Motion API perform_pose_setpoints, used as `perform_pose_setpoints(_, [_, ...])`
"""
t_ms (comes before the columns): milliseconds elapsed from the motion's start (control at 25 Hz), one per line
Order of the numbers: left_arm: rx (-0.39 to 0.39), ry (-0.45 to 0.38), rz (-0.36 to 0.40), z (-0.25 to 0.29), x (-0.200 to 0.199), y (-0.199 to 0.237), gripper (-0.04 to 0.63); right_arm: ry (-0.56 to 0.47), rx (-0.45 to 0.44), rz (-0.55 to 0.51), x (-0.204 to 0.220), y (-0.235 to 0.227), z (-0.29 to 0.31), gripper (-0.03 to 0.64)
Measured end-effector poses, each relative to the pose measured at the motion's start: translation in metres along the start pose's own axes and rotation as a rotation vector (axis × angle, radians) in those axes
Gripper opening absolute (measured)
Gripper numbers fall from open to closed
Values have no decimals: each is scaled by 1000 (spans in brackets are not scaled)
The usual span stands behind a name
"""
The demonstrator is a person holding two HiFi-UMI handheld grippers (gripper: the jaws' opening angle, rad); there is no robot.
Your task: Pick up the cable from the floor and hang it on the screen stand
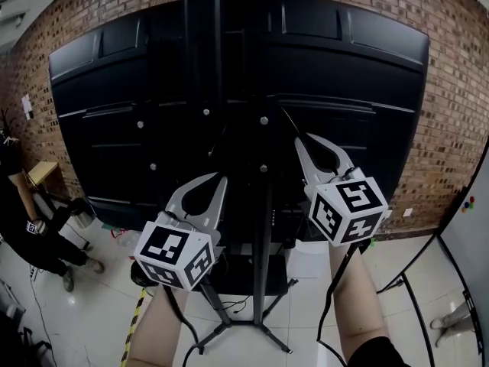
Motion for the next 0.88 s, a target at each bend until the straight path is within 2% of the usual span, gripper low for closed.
perform_pose_setpoints(160, [0,20,-8,-6,8,-7,5,-33,18,2,6,7,0,31])
perform_pose_setpoints(400, [-18,29,-41,-21,18,-16,5,-58,89,-124,9,19,-5,51])
perform_pose_setpoints(520, [-26,40,-46,-27,22,-18,5,-48,80,-122,14,20,-10,97])
perform_pose_setpoints(880, [-59,52,-75,-47,36,-25,5,-35,70,-112,41,44,-45,106])
Point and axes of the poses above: the fingertips, and each gripper's own axes: z forward along the fingers, y to its left, x out of its underside, the point moved 8 cm from there along -z, backward along the fingers, and after that the axes turned 6 degrees about y, right-handed, at the moved point
